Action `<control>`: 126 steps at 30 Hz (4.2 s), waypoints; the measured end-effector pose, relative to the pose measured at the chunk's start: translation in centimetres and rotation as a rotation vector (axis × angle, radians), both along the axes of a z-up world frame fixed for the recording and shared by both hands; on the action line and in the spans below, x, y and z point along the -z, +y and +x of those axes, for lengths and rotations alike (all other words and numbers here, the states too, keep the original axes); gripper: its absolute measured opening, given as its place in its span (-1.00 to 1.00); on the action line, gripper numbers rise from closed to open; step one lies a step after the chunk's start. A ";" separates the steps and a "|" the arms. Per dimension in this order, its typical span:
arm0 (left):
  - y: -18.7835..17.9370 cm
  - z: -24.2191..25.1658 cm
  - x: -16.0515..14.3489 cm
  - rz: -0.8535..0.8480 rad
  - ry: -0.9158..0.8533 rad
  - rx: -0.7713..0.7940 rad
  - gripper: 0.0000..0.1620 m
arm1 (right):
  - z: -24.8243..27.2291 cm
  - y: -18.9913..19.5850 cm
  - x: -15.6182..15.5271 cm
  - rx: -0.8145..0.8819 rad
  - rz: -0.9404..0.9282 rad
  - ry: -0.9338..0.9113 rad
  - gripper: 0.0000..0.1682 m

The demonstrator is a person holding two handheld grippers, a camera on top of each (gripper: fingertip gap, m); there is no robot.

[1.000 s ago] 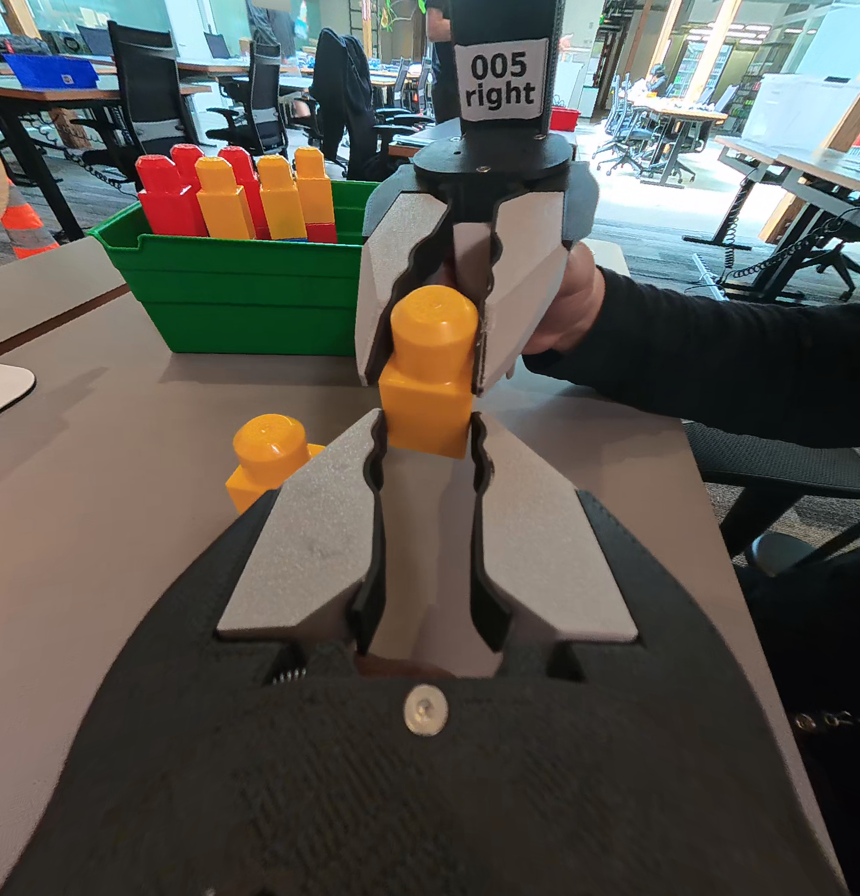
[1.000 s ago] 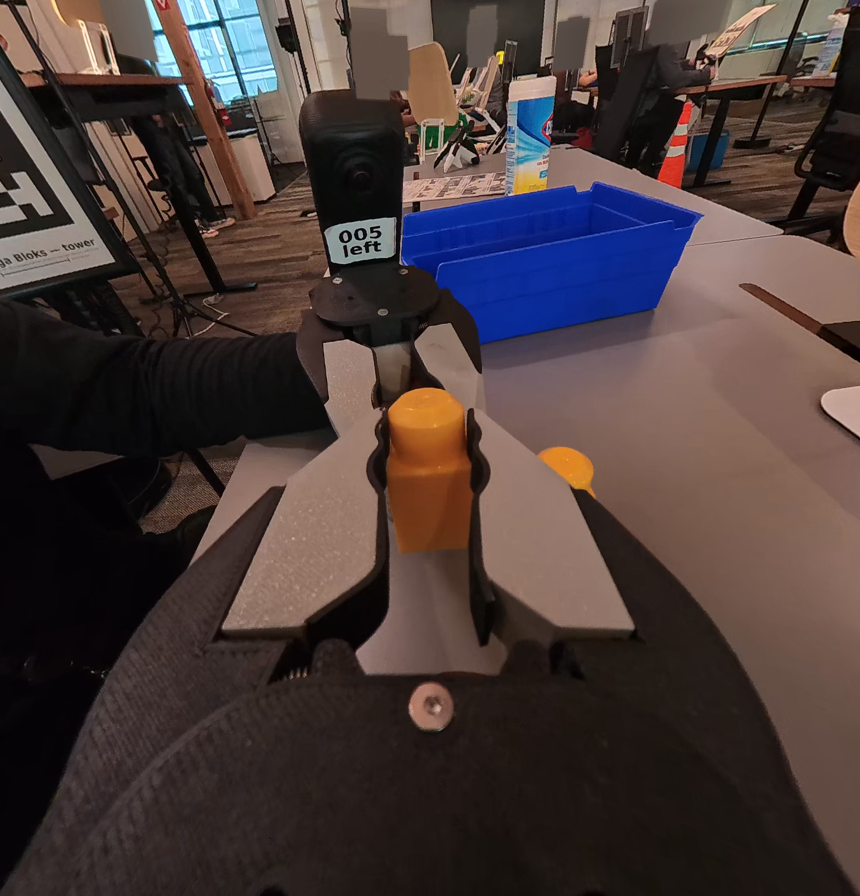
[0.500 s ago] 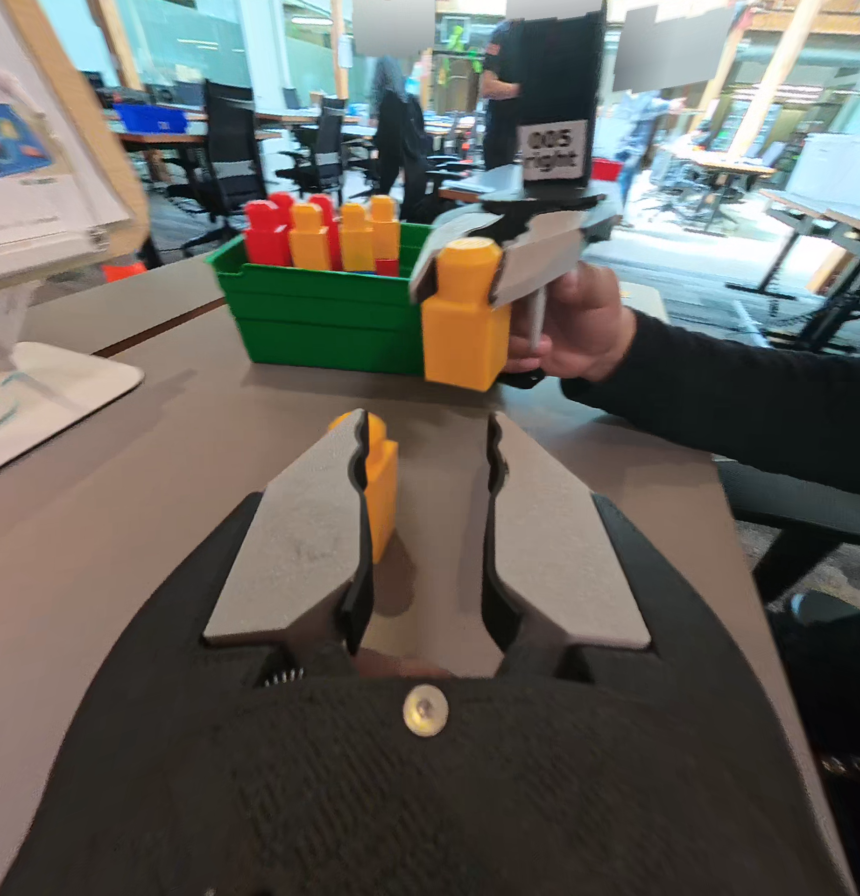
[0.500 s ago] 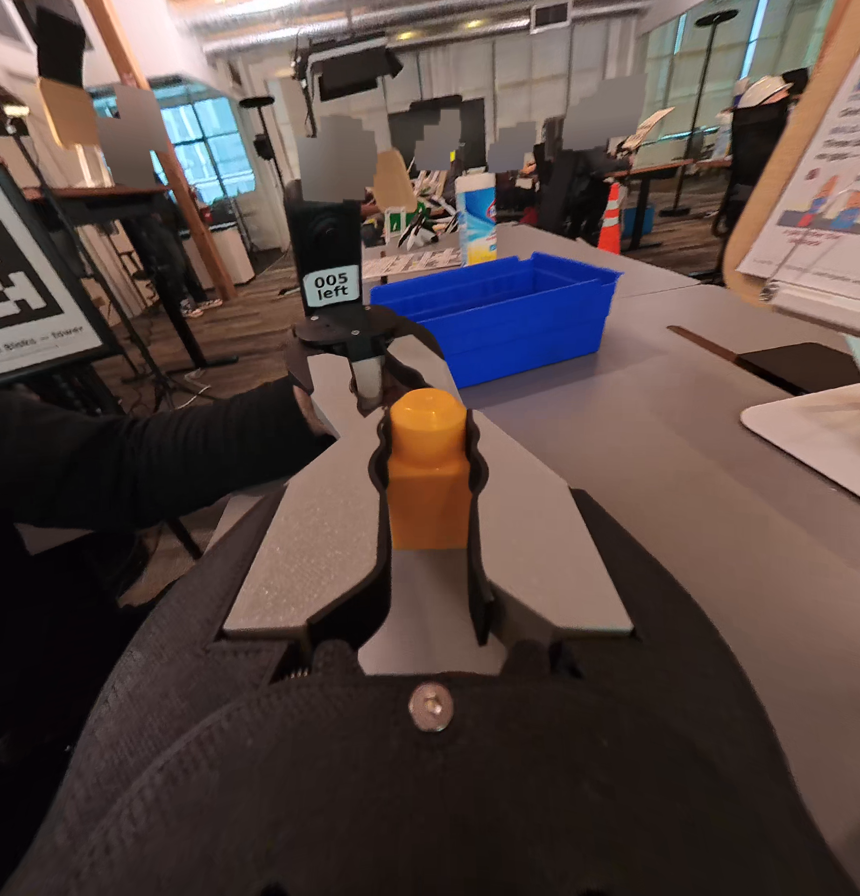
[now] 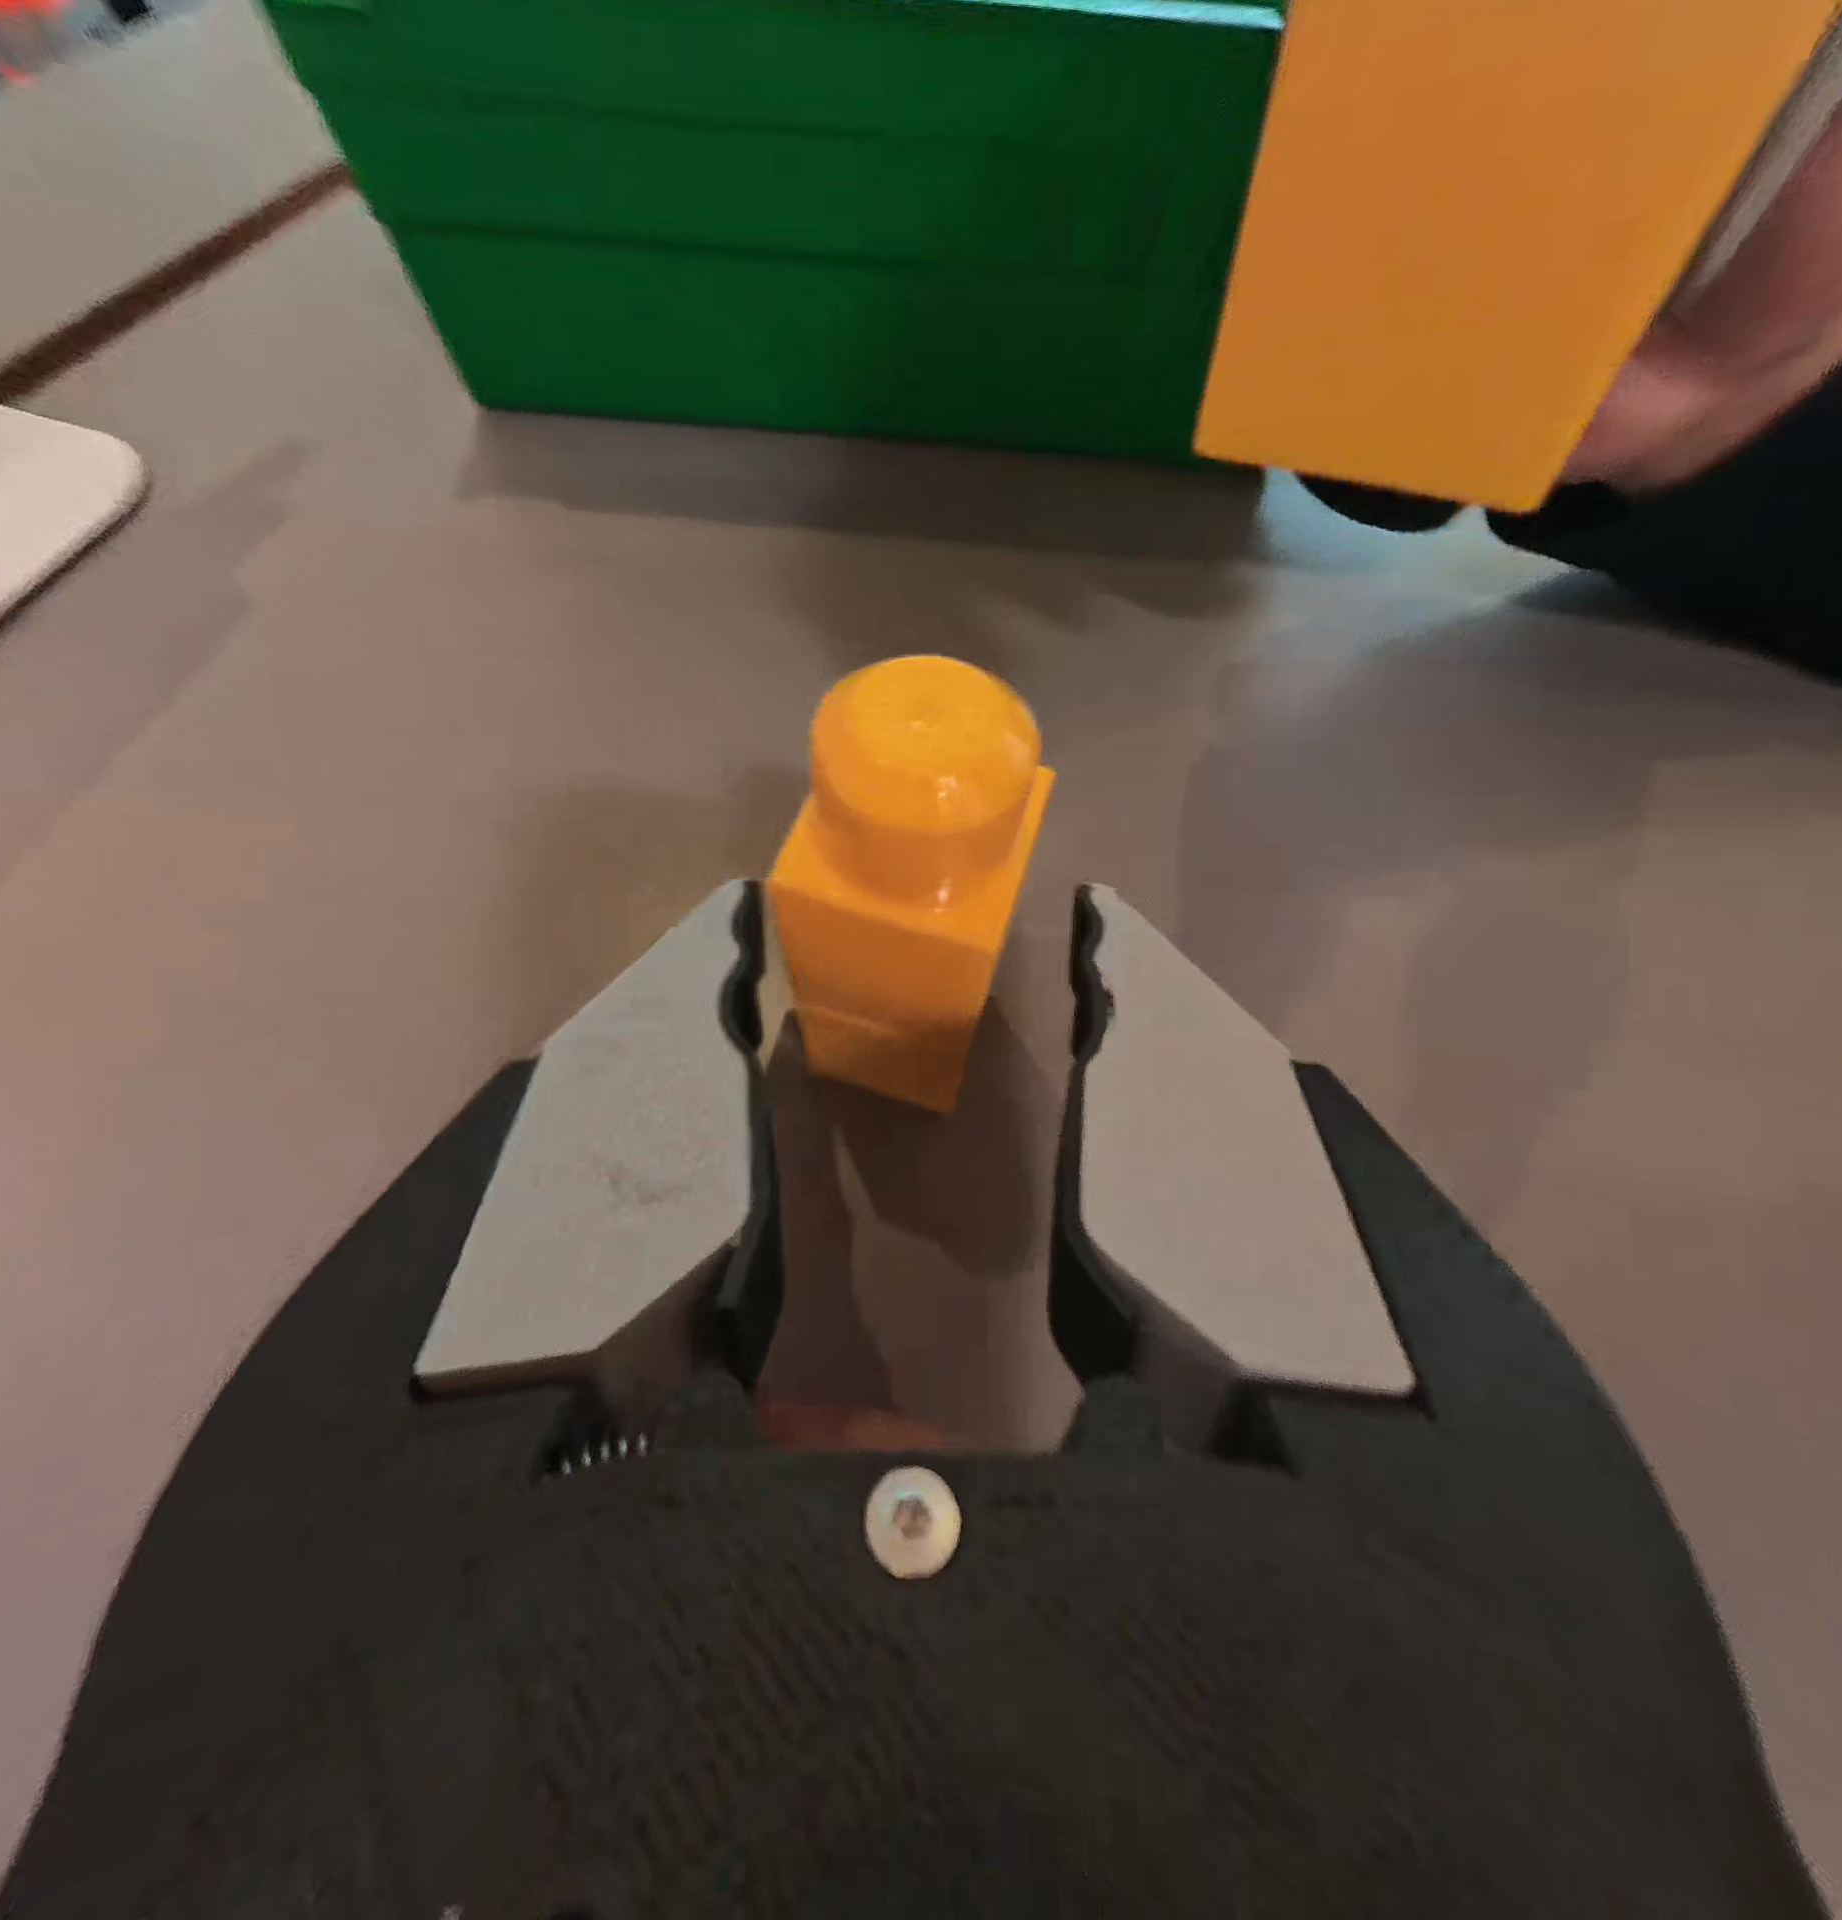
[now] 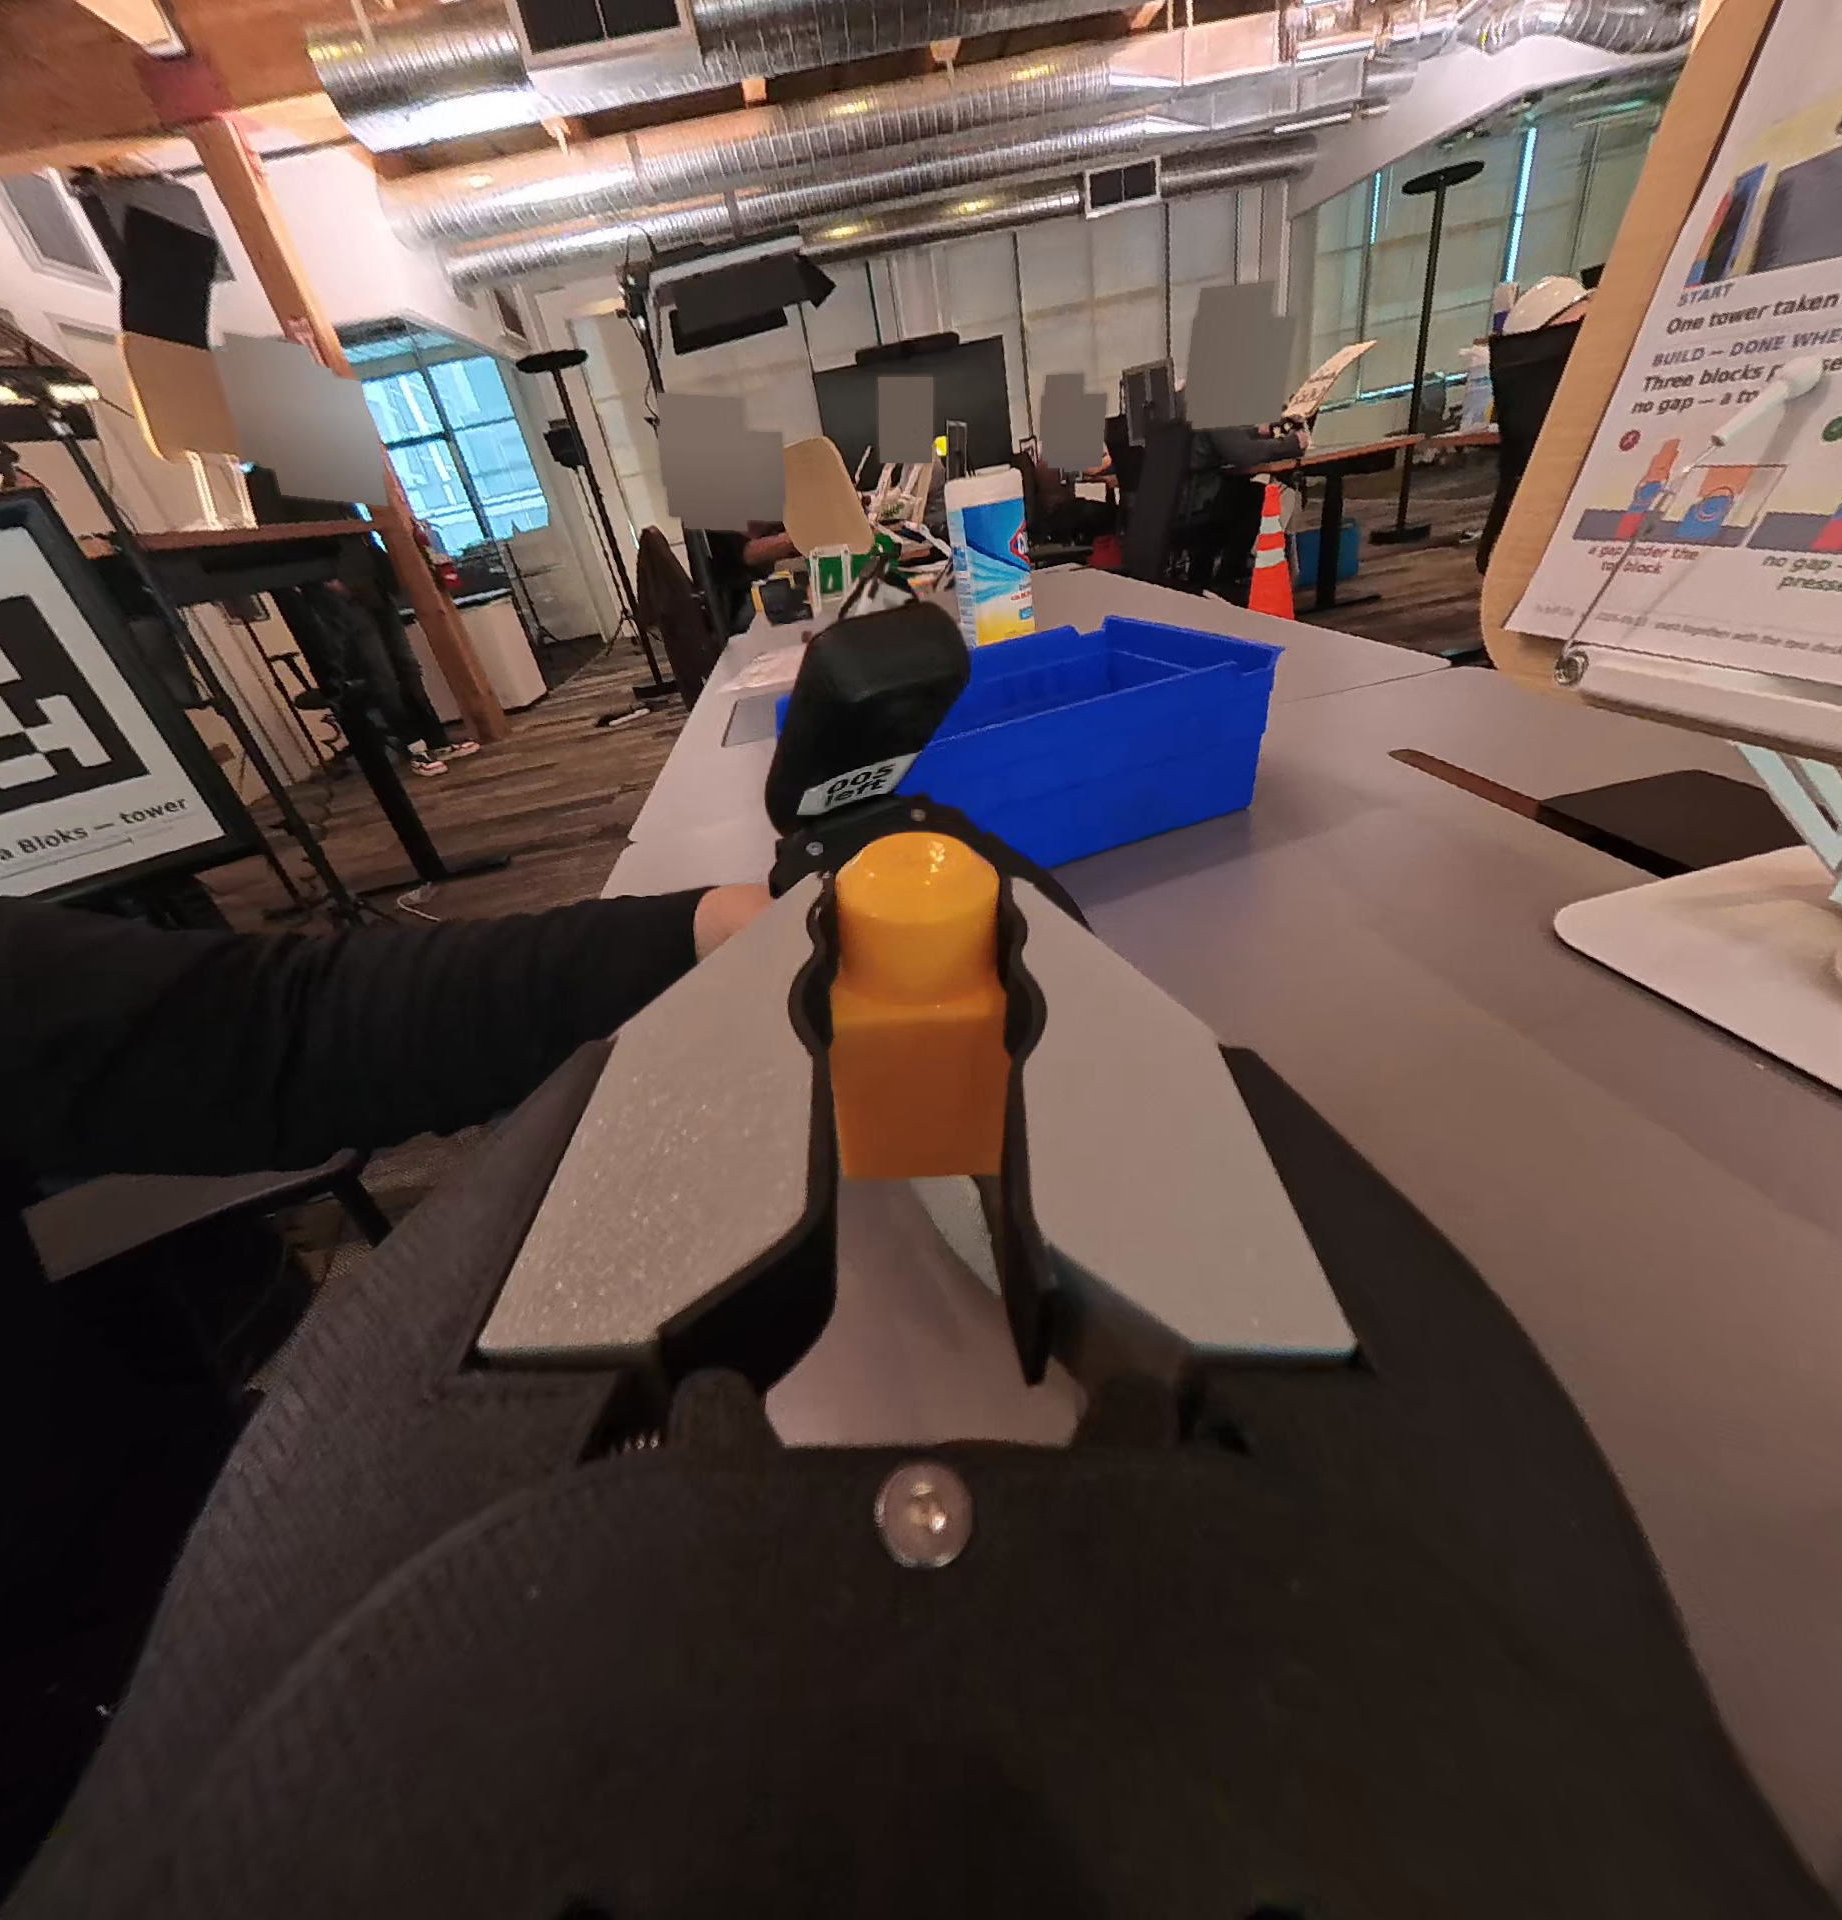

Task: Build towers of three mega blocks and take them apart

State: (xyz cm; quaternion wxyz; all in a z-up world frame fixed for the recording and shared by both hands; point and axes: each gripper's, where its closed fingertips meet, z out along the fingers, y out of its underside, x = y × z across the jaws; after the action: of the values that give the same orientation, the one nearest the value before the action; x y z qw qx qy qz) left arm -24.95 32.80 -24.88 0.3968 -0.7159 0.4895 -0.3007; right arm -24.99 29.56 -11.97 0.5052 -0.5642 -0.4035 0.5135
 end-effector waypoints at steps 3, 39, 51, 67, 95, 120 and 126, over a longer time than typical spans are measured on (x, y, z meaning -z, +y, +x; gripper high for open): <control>-0.3 0.6 0.8 0.015 0.059 0.036 -0.52 | 0.0 0.1 0.1 -0.012 -0.003 0.009 -0.67; -6.9 3.1 -2.9 -0.028 -0.154 0.198 -0.58 | -2.1 -3.1 1.5 -0.113 0.134 -0.132 -0.68; -6.3 2.6 -2.8 0.004 -0.133 0.166 -0.58 | -2.0 -2.9 1.3 -0.142 0.045 -0.087 -0.52; -6.6 2.5 -3.5 -0.066 -0.206 0.167 -0.54 | -2.5 -2.9 3.3 -0.100 0.116 -0.247 -0.60; -3.8 1.6 -1.9 -0.107 -0.172 0.007 -0.41 | 28.7 11.6 3.0 1.075 -0.054 -0.410 -0.60; -4.0 1.6 -1.6 -0.123 -0.162 0.020 -0.41 | 32.1 12.0 4.3 1.135 -0.115 -0.385 -0.47; -3.9 1.6 -1.6 -0.127 -0.159 0.016 -0.41 | 29.6 9.2 -0.4 1.095 -0.020 -0.301 -0.39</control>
State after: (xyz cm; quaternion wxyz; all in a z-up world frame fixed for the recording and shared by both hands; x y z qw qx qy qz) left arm -23.34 28.87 -23.32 0.3861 -0.7095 0.4421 -0.3900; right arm 4.59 38.78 -11.61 0.6292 -0.7629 -0.1148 0.0945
